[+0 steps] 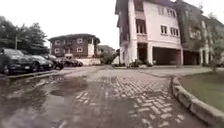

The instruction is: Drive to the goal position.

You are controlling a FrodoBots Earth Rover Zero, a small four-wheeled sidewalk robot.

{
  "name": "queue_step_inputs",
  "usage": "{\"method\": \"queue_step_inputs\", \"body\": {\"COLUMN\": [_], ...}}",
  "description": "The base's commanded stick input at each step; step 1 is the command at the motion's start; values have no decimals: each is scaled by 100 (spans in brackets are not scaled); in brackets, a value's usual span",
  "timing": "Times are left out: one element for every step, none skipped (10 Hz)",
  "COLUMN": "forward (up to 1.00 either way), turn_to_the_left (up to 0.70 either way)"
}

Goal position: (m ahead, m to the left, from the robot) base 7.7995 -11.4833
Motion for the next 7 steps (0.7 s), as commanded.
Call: {"method": "queue_step_inputs", "body": {"forward": [70,70,70,70,70,70,70], "turn_to_the_left": [0,0,0,0,0,0,0]}}
